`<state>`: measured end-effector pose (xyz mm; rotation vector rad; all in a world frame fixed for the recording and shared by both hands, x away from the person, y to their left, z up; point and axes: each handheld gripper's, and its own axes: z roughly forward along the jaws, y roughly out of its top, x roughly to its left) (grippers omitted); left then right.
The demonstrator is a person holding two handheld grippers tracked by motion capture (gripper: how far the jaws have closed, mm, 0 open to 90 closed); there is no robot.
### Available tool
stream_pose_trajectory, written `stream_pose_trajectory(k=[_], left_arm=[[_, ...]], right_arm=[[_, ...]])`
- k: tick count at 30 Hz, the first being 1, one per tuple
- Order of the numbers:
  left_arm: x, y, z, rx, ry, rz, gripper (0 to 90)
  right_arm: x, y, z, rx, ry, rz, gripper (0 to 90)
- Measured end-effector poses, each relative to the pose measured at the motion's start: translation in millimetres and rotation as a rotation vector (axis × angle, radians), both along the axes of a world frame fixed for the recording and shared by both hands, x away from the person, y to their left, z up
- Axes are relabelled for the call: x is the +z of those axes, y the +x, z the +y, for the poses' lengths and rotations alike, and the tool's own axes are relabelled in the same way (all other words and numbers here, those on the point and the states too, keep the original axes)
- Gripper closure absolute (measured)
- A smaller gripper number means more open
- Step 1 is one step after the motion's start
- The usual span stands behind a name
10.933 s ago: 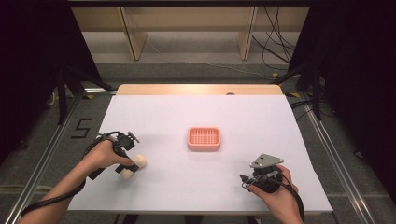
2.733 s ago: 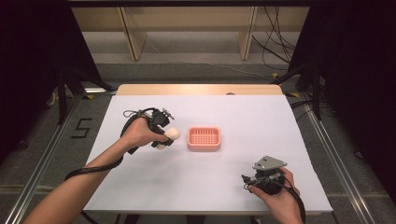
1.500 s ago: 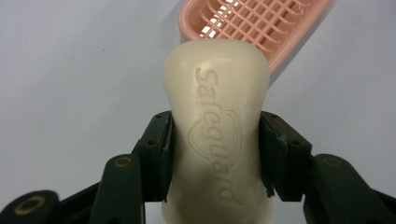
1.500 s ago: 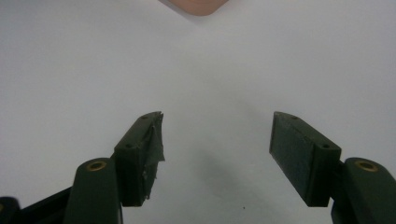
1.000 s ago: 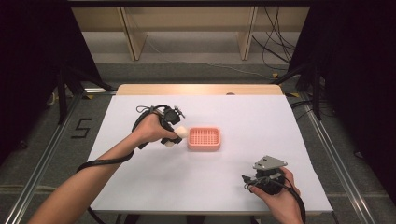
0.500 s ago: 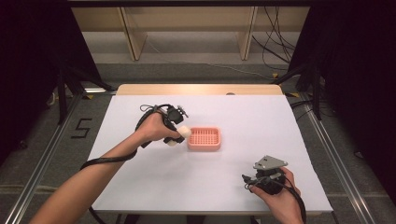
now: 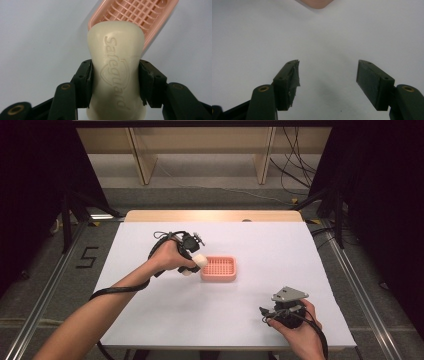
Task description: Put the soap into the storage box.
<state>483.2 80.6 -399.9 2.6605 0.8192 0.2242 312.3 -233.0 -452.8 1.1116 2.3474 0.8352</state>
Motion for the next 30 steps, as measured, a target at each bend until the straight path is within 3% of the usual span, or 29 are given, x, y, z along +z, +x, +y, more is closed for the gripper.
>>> stream_pose_trajectory(k=[8,17,27,30], left_arm=[[-0.7,1.3,-4.9,-0.016,-0.001,-0.007,48.8],[0.2,2.1,-10.1,-0.034,0.003,-0.014,48.8],[0.7,3.5,-13.4,-0.049,0.005,-0.025,48.8],[1.0,3.7,-14.7,-0.054,0.009,-0.025,48.8]], right_arm=[[-0.6,0.8,-1.3,0.011,-0.01,-0.016,35.5],[0.6,-0.1,-0.4,0.004,-0.007,0.005,35.5],[-0.8,0.2,-0.1,0.01,-0.01,-0.015,35.5],[0.0,-1.0,0.5,-0.005,0.002,0.003,35.4]])
